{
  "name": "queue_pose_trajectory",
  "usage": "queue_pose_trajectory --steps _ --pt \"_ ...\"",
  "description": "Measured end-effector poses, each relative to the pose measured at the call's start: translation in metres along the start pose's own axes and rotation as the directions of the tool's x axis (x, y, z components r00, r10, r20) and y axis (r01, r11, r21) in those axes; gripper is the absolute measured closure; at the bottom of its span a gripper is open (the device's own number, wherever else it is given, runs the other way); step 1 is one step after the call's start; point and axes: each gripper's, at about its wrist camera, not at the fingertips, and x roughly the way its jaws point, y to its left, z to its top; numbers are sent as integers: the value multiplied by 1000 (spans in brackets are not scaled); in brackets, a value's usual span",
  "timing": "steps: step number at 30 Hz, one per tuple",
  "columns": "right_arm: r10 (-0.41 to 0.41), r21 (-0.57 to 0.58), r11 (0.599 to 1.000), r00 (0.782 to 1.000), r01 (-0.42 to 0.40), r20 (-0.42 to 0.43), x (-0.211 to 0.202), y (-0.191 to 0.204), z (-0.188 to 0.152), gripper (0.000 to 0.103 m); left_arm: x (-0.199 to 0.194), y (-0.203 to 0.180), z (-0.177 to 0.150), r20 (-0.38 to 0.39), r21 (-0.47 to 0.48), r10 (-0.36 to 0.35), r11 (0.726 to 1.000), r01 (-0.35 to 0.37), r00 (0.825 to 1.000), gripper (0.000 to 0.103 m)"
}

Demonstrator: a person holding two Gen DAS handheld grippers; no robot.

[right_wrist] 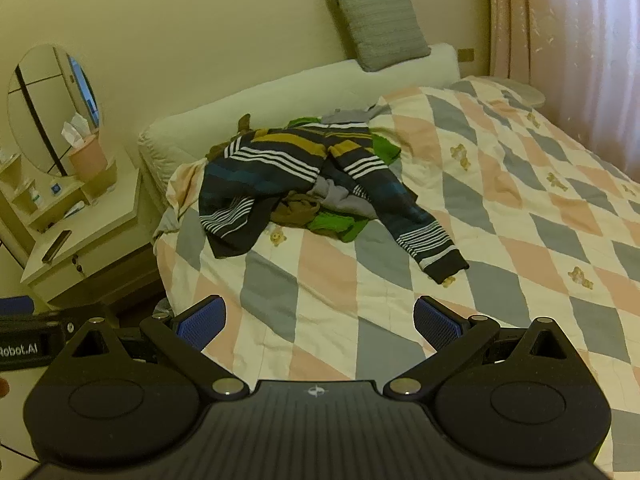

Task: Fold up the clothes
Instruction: 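Move both grippers toward the striped sweater on the clothes pile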

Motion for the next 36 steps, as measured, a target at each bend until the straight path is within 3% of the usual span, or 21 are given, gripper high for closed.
queue_pose_trajectory --steps 11,16,26,32,36 --pt "13 4 1000 1000 -13 -1 13 5 7 0 7 4 4 10 27 29 999 -29 1000 1" --pt "4 4 1000 1000 -4 -4 25 7 10 0 23 14 7 -24 6 8 1000 -8 1000 1" --pt "-52 40 998 996 54 -69 75 -3 6 0 108 30 4 -175 -1 -33 999 33 984 1" --pt "-64 109 991 989 78 -131 129 -16 18 0 177 38 28 -259 -10 -94 995 94 961 1" --pt "-93 137 983 979 119 -183 175 -20 33 0 220 47 59 -253 24 -113 992 123 961 1"
